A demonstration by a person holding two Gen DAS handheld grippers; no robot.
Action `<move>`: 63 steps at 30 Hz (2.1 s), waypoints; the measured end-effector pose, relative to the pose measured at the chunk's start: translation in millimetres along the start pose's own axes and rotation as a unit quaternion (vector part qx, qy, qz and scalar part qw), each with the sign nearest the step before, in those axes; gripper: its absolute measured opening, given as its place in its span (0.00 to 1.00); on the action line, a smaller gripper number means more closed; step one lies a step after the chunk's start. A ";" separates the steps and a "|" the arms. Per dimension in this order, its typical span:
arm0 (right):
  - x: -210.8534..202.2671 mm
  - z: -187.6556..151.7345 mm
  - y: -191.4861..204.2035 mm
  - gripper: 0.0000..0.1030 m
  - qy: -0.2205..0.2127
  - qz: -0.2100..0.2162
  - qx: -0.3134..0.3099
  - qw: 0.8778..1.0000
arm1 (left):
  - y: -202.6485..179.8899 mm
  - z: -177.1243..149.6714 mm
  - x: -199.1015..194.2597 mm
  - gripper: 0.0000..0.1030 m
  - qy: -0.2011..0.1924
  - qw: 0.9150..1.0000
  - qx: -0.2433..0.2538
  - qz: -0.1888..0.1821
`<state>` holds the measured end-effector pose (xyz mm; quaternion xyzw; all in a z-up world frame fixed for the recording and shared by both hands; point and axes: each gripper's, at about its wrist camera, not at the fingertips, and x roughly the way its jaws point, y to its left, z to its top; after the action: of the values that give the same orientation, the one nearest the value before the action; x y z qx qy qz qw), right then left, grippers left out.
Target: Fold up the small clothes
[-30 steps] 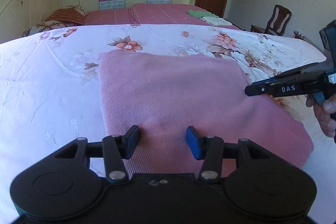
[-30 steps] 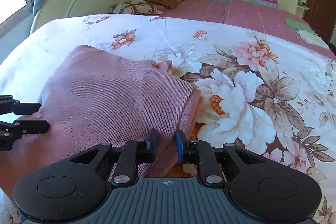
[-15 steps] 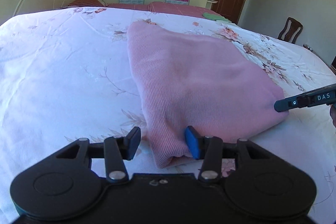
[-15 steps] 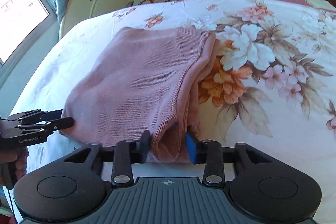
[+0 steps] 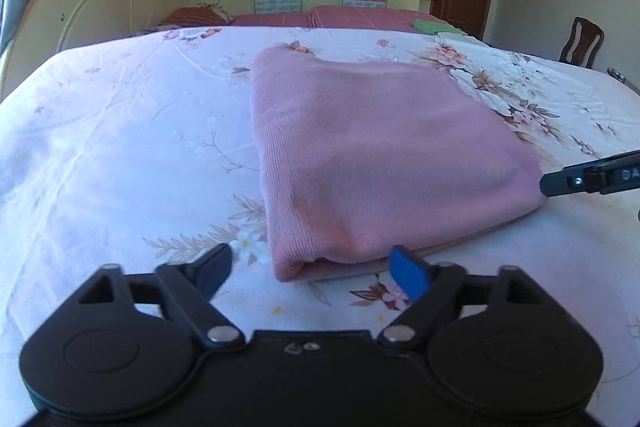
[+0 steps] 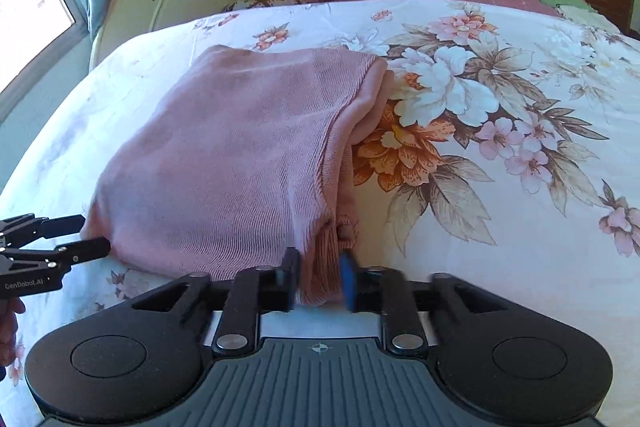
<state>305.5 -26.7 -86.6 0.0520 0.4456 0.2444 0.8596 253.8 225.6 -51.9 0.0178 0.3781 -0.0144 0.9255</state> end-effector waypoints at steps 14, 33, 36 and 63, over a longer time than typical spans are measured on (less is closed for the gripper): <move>-154.3 -86.8 52.5 1.00 -0.093 -0.075 -0.048 0.992 | -78.5 -41.4 -143.4 1.00 -0.057 0.998 -0.019 0.021; -308.2 -167.5 121.1 1.00 -0.180 -0.097 -0.057 0.977 | -111.1 -86.4 -298.1 1.00 -0.149 0.989 -0.026 -0.001; -319.0 -175.3 127.6 1.00 -0.189 -0.098 -0.057 0.975 | -112.5 -90.0 -306.6 1.00 -0.155 0.988 -0.024 -0.006; -343.9 -184.1 149.3 1.00 -0.217 -0.093 -0.068 0.969 | -114.1 -94.3 -328.6 1.00 -0.183 0.983 -0.013 -0.006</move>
<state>-62.3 -80.1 104.0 0.0034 0.2333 0.1760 0.9563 -51.2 120.1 108.4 0.0008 0.2027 -0.0178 0.9791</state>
